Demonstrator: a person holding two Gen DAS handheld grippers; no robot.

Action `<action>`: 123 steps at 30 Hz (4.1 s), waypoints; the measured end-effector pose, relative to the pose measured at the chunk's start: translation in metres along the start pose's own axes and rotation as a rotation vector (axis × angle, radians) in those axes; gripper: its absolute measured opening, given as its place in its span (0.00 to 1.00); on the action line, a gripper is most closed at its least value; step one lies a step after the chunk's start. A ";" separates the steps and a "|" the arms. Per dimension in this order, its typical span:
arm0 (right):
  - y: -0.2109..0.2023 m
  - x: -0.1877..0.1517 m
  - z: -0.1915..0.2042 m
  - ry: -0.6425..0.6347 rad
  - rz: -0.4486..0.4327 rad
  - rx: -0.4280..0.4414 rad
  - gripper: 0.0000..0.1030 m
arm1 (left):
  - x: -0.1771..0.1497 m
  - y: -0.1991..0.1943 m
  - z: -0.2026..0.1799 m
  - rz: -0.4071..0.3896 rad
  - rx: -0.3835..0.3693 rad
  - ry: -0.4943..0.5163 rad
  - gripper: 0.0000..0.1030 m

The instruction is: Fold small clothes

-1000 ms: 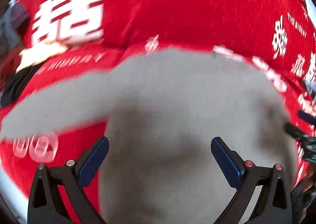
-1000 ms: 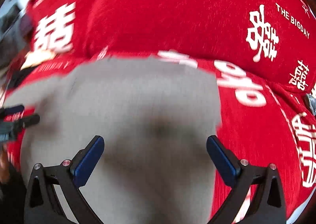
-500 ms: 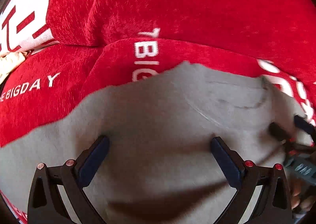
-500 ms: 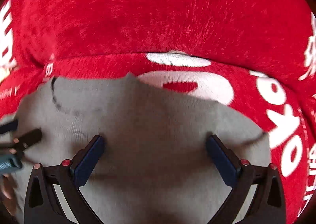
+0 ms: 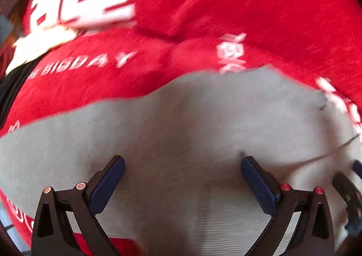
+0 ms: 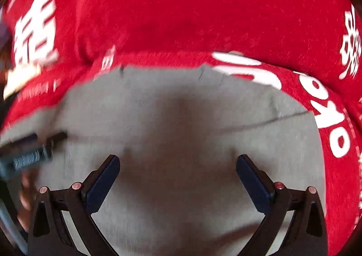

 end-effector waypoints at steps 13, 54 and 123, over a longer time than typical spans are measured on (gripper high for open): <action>-0.061 -0.069 -0.055 0.084 -0.081 -0.128 0.99 | -0.041 -0.080 -0.014 -0.084 -0.122 0.010 1.00; -0.061 -0.094 -0.035 0.060 -0.189 -0.143 1.00 | -0.081 -0.005 0.392 -0.062 0.015 -1.016 0.99; -0.138 -0.110 -0.176 0.286 -0.222 -0.015 0.95 | -0.040 -0.145 -0.269 -0.200 -0.137 0.186 0.08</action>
Point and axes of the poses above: each gripper's, at about its wrist camera, not at the fingertips, and y roughly the way its jaws point, z to its left, x to its top, the point moved 9 cm from there along y, roughly the way its jaws point, and after that the axes turned 13 degrees about x, right-handed, at the moved point
